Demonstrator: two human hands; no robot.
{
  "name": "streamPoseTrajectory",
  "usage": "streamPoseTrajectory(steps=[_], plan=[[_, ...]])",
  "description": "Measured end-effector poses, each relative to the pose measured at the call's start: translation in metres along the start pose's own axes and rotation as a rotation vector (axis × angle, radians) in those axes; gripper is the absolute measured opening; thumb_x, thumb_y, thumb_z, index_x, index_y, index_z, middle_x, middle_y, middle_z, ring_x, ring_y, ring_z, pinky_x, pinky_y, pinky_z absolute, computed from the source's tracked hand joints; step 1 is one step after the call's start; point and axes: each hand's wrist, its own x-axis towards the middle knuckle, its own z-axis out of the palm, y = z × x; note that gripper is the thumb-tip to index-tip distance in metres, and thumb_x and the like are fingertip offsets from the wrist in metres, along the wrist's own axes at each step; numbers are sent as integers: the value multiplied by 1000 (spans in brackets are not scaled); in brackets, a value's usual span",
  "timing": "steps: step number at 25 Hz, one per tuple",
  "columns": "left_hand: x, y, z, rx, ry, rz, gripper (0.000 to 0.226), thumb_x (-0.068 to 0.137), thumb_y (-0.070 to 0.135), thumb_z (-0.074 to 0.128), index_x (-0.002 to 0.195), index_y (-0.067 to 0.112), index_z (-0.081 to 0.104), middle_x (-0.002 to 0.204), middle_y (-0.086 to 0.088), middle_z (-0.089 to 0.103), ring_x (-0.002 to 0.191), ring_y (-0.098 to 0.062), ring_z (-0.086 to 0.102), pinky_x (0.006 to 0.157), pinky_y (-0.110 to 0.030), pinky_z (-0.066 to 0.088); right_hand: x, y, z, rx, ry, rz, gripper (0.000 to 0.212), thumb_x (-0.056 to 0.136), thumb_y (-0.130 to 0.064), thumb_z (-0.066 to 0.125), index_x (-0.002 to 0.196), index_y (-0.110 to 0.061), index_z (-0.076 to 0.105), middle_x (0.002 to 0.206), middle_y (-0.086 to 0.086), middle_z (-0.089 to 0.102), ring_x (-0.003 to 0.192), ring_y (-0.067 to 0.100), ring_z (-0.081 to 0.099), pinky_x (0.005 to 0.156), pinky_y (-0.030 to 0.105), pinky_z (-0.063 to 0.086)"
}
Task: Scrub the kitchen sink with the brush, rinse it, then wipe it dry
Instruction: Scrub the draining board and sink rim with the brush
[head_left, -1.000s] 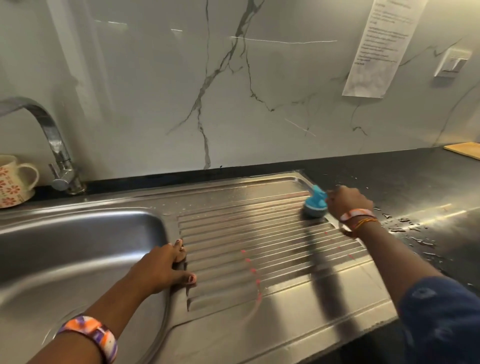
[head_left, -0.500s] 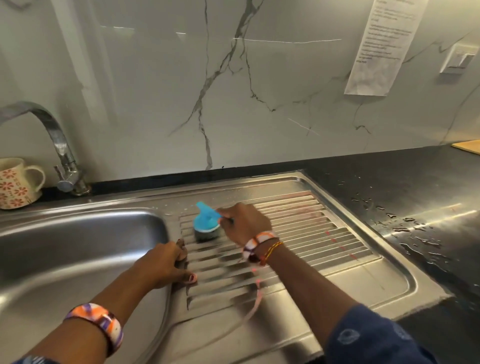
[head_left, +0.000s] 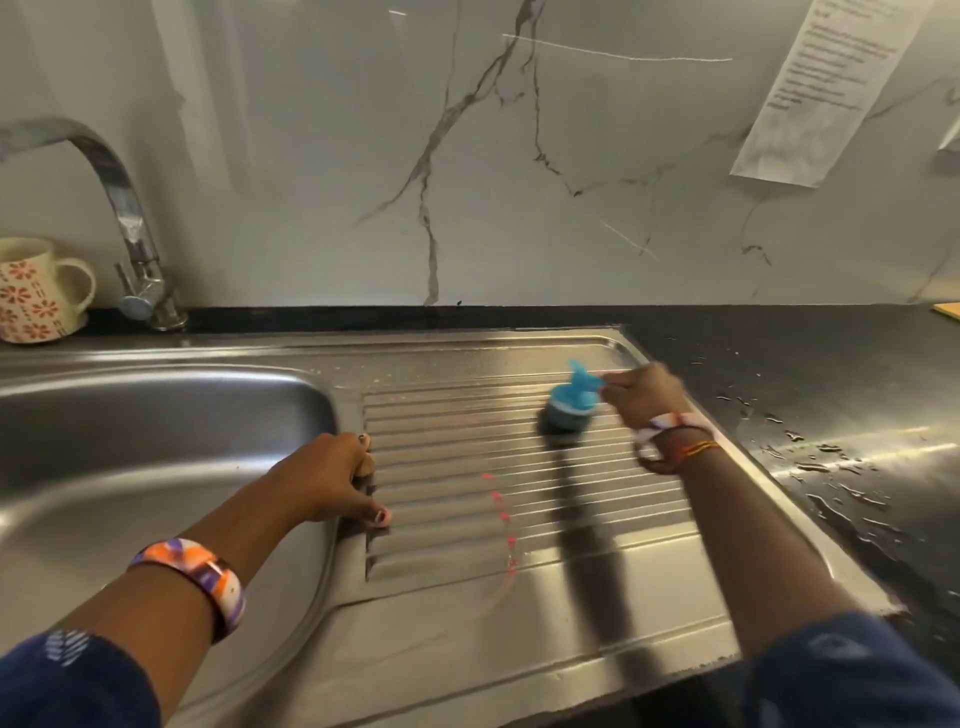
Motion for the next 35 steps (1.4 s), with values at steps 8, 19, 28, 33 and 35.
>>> streamPoseTrajectory(steps=[8, 19, 28, 33, 35], plan=[[8, 10, -5, 122, -58, -48, 41, 66, 44, 81, 77, 17, 53, 76, 3, 54, 66, -10, 48, 56, -21, 36, -48, -81, 78, -136, -111, -372, 34, 93, -31, 47, 124, -32, 60, 114, 8, 67, 105, 30, 62, 82, 32, 48], [10, -2, 1, -35, -44, -17, 54, 61, 33, 87, 48, 16, 37, 61, -2, 47, 54, -13, 39, 53, -23, 31, 19, 29, -8, -132, 146, 95, 33, 96, -24, 47, 115, -4, 64, 111, 19, 66, 95, 31, 62, 80, 32, 46], [11, 19, -7, 95, -76, -105, 48, 62, 38, 85, 83, 21, 46, 83, 4, 52, 79, -13, 52, 72, -25, 47, -25, -83, 79, -229, -61, -475, 35, 95, -32, 45, 127, -32, 57, 116, 6, 65, 106, 28, 60, 82, 33, 47], [15, 10, -4, 52, -83, -125, 49, 55, 37, 89, 80, 12, 55, 79, -4, 62, 71, -18, 56, 66, -29, 46, 63, -6, 9, -434, 105, -172, 32, 93, -28, 48, 118, -15, 65, 107, 14, 67, 98, 31, 64, 75, 29, 43], [17, 9, -3, 45, -85, -134, 50, 55, 36, 89, 82, 9, 58, 82, -8, 65, 70, -19, 56, 68, -31, 49, 88, 20, -19, -446, 132, -9, 32, 93, -25, 50, 116, -9, 64, 111, 18, 65, 100, 35, 62, 82, 36, 47]])
